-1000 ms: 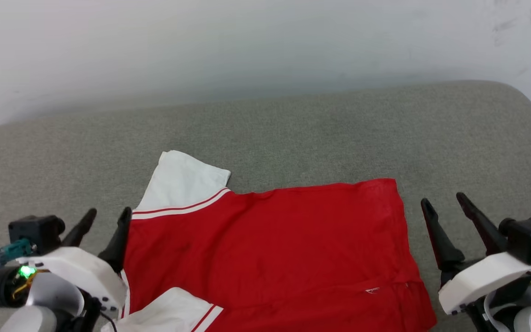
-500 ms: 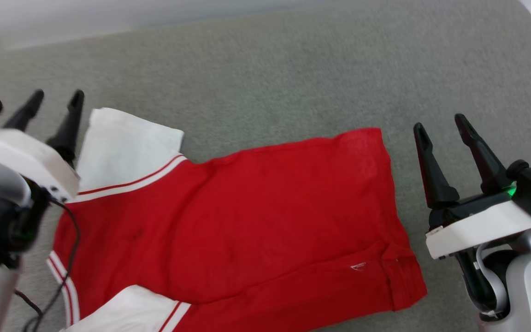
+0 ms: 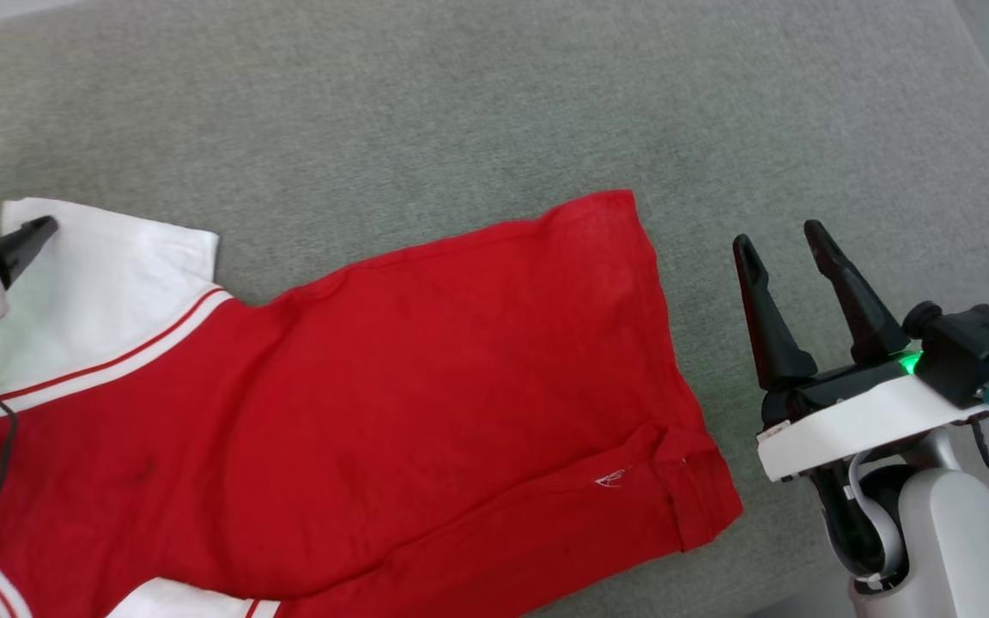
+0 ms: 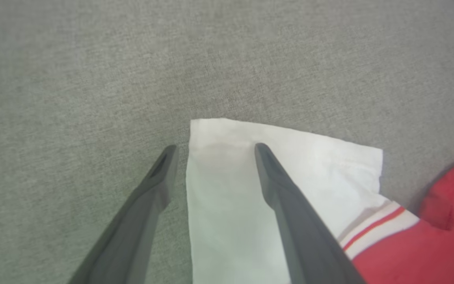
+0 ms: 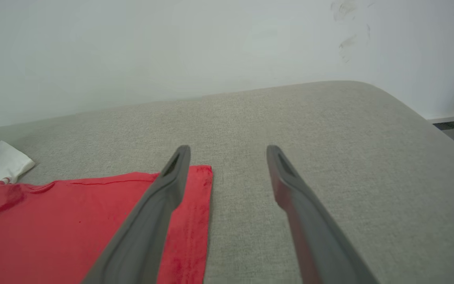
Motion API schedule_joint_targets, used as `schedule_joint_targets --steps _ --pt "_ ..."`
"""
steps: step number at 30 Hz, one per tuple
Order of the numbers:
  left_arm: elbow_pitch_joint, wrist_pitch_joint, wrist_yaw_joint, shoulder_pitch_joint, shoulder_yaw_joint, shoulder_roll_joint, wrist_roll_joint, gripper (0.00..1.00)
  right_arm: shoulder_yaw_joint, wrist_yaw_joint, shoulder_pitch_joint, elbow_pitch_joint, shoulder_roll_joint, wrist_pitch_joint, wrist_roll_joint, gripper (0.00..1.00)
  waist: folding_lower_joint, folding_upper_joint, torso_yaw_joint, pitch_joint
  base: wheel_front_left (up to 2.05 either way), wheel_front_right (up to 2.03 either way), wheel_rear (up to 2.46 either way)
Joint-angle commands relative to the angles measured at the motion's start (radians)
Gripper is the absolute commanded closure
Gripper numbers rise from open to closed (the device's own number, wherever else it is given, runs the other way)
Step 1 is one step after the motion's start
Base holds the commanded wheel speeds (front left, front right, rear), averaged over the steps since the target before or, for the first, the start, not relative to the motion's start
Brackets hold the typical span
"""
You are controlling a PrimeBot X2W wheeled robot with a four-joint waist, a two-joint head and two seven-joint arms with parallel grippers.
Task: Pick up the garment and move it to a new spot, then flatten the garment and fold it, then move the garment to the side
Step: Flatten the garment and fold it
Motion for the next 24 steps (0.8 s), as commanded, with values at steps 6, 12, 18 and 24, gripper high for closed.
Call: schedule_joint_targets --steps 6,12,18,24 --pt "0.045 0.145 0.035 -0.006 -0.020 0.012 -0.053 0.00 0.016 0.000 -0.021 0.036 0.010 -0.020 0.022 0.00 -0.0002 0.0000 -0.034 0.035 0.00 0.00 0.00" --pt "0.076 0.230 0.072 0.046 -0.056 -0.039 -0.091 0.76 0.023 0.000 -0.030 0.061 0.012 -0.008 0.044 0.00 -0.0002 0.0000 -0.043 0.032 0.00 0.00 0.00" --pt "0.088 0.137 0.062 0.040 -0.049 -0.070 -0.069 1.00 0.012 0.000 -0.040 0.089 -0.005 0.031 0.092 0.00 -0.0002 0.0000 -0.029 0.004 0.00 0.00 0.00" --pt "0.086 0.003 0.024 -0.019 -0.041 -0.095 -0.022 1.00 0.002 0.000 -0.092 0.149 -0.038 0.144 0.150 0.00 -0.0002 0.0000 0.014 -0.034 0.00 0.00 0.00"
